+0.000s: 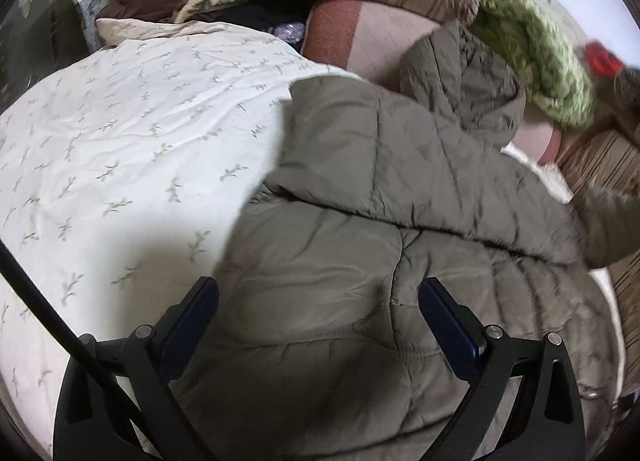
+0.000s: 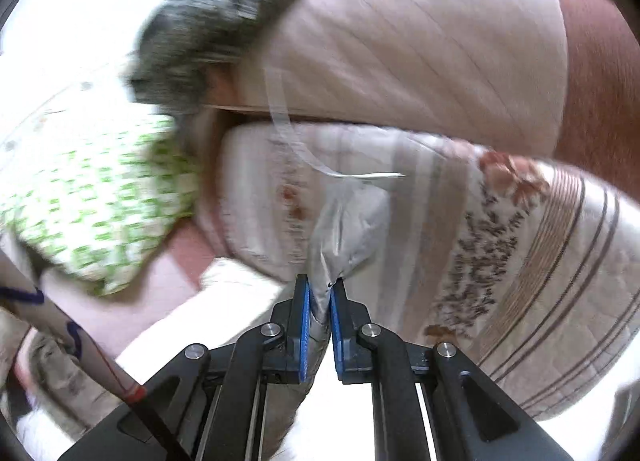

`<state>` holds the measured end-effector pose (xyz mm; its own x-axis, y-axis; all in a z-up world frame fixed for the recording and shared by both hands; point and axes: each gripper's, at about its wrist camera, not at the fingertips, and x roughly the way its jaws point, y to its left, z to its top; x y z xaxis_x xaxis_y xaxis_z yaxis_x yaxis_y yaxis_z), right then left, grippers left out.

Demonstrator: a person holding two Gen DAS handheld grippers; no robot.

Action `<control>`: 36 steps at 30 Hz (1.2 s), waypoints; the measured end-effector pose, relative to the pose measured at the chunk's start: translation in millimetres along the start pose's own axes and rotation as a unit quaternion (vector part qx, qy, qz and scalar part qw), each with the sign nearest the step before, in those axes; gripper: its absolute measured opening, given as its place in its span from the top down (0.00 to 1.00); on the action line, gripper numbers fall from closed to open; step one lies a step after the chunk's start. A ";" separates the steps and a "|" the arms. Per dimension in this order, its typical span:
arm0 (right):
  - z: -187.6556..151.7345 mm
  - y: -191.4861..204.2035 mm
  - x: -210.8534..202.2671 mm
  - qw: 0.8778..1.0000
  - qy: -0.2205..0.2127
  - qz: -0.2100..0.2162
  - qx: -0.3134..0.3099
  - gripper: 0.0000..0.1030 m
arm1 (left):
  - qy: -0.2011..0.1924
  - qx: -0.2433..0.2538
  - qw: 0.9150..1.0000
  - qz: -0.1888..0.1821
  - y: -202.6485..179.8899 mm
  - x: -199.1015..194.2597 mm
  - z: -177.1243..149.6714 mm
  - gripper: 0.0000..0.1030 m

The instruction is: Fold large clothes

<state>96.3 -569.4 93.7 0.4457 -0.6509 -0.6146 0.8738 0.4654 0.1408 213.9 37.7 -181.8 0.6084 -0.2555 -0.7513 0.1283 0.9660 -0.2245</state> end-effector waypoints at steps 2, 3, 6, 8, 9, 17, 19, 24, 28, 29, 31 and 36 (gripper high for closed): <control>-7.8 34.8 -22.9 0.999 -0.004 0.034 -0.033 0.90 | -0.009 -0.014 1.000 -0.010 8.0 -11.8 5.1 0.03; -13.9 54.2 -33.4 0.997 -0.003 0.053 -0.050 0.90 | -0.015 -0.021 1.000 -0.011 11.3 -17.0 8.0 0.03; -38.7 106.6 -57.3 0.989 0.008 0.110 -0.099 0.90 | -0.037 -0.041 0.998 -0.003 27.7 -31.1 19.0 0.03; -65.7 150.7 -72.1 0.977 0.021 0.158 -0.139 0.90 | -0.051 -0.055 0.997 0.015 40.3 -38.0 26.6 0.03; -78.7 166.8 -76.9 0.972 0.028 0.177 -0.154 0.90 | -0.056 -0.062 0.996 0.024 46.7 -40.2 30.0 0.03; -230.0 307.2 -87.9 0.903 0.130 0.308 -0.270 0.90 | -0.086 -0.116 0.987 0.076 97.9 -54.0 48.1 0.03; -269.8 327.8 -82.7 0.890 0.160 0.317 -0.287 0.90 | -0.086 -0.123 0.985 0.079 105.5 -55.2 50.4 0.03; -353.5 358.5 -52.5 0.868 0.212 0.316 -0.318 0.90 | -0.087 -0.117 0.985 0.092 107.4 -52.9 54.6 0.03; -397.6 364.0 -39.0 0.854 0.244 0.316 -0.333 0.90 | -0.085 -0.101 0.986 0.102 101.0 -47.7 56.6 0.03; -405.0 368.8 -33.0 0.851 0.249 0.312 -0.342 0.90 | -0.083 -0.098 0.987 0.101 100.0 -46.8 56.9 0.03; -421.4 369.0 -30.0 0.844 0.251 0.305 -0.363 0.88 | -0.082 -0.096 0.987 0.101 98.9 -45.6 57.4 0.03; -425.1 360.3 -38.2 0.831 0.238 0.313 -0.393 0.79 | -0.079 -0.088 0.989 0.094 93.9 -45.4 57.9 0.03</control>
<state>311.4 -121.8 -162.0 0.4740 0.0911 -0.8758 0.0198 0.9933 0.1140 243.7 142.4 -132.8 0.7247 -0.0484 -0.6873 -0.1286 0.9705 -0.2039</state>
